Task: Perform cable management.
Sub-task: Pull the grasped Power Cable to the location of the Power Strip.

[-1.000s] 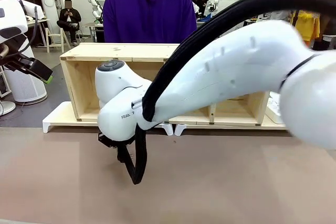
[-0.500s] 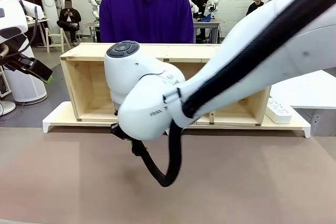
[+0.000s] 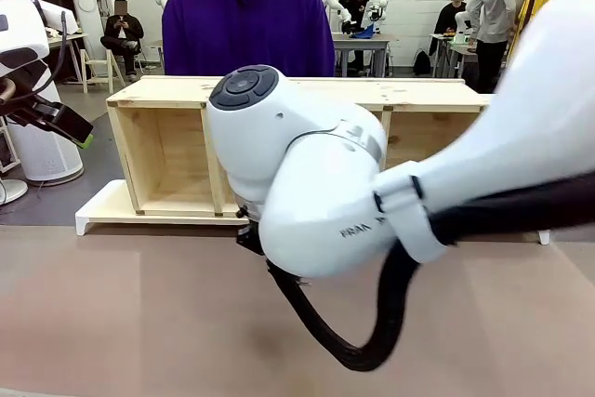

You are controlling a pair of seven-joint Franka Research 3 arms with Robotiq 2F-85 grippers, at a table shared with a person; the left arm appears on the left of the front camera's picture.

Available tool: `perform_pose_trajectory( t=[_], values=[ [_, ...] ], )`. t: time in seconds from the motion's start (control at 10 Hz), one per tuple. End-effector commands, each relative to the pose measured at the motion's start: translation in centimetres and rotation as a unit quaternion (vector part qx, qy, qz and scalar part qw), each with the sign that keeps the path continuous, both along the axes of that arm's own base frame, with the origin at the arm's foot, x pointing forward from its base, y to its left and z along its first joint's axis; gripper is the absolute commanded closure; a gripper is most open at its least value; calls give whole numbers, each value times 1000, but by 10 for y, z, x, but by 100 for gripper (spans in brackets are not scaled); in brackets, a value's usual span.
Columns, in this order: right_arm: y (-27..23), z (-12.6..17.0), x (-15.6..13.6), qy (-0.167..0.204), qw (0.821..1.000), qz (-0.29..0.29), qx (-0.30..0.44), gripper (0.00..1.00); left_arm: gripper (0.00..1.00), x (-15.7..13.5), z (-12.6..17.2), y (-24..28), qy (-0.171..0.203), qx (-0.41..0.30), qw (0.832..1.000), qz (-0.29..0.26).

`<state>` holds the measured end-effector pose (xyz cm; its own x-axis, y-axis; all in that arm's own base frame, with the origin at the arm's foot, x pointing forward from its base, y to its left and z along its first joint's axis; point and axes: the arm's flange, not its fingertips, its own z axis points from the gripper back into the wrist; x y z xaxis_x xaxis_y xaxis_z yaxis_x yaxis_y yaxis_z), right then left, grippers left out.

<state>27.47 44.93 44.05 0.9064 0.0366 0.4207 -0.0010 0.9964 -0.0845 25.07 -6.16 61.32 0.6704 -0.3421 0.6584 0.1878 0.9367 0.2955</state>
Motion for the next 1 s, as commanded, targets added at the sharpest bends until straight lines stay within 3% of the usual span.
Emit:
perform_pose_trajectory(
  t=[0.0,0.1,0.2,0.9],
  values=[
    [-18,4,-21,-13,999,-47,-1,86,0,0,0,1,-1,3,1000,6],
    [-18,3,-24,-19,999,-46,12,86,0,0,0,1,-1,3,1000,6],
    [-11,3,-10,-9,1000,-19,-5,86,0,0,0,1,-1,3,1000,6],
    [-23,-2,-20,-6,999,-29,-17,86,0,0,0,1,-1,3,1000,6]
  ],
)
